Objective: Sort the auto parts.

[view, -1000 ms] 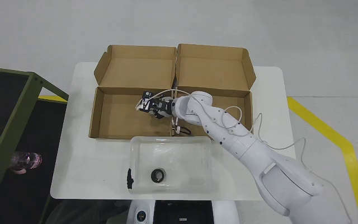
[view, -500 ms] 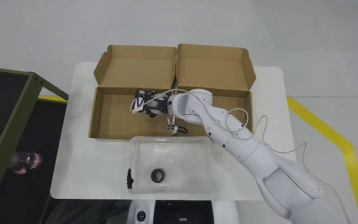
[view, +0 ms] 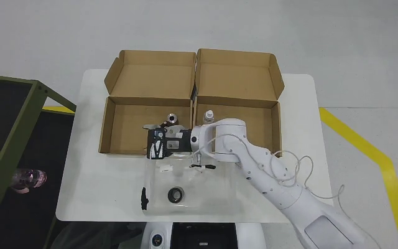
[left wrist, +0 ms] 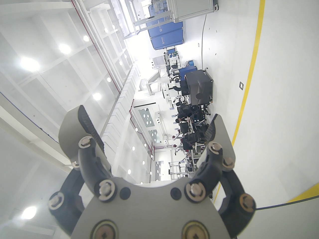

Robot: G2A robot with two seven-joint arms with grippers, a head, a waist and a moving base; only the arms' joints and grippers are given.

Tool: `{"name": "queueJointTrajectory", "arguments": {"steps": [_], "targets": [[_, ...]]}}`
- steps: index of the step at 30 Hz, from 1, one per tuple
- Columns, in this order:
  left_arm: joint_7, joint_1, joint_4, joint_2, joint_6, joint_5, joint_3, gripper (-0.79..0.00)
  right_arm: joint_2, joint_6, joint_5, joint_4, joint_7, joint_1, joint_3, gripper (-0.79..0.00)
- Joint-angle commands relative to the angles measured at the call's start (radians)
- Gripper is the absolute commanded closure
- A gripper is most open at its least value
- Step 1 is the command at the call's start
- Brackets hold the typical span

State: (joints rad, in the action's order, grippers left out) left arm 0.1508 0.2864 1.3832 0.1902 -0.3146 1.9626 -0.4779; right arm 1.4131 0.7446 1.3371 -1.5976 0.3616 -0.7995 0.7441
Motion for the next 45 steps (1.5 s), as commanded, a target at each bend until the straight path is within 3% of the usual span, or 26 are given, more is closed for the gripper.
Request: {"name": "queueJointTrajectory", "arguments": {"steps": [1,21,45], "targets": [[0.0,0.0,0.0,0.0,0.0,0.0,0.0,-0.785,-0.01,0.018,0.014,-0.046,0.012,-0.039,0.009,-0.376],[0.0,0.0,0.0,0.0,0.0,0.0,0.0,-0.785,-0.089,0.138,0.158,-0.275,0.063,-0.315,0.066,-0.388],[0.0,0.0,0.0,0.0,0.0,0.0,0.0,-0.785,-0.141,0.215,0.251,-0.308,0.038,-0.408,0.1,-0.391]]}}
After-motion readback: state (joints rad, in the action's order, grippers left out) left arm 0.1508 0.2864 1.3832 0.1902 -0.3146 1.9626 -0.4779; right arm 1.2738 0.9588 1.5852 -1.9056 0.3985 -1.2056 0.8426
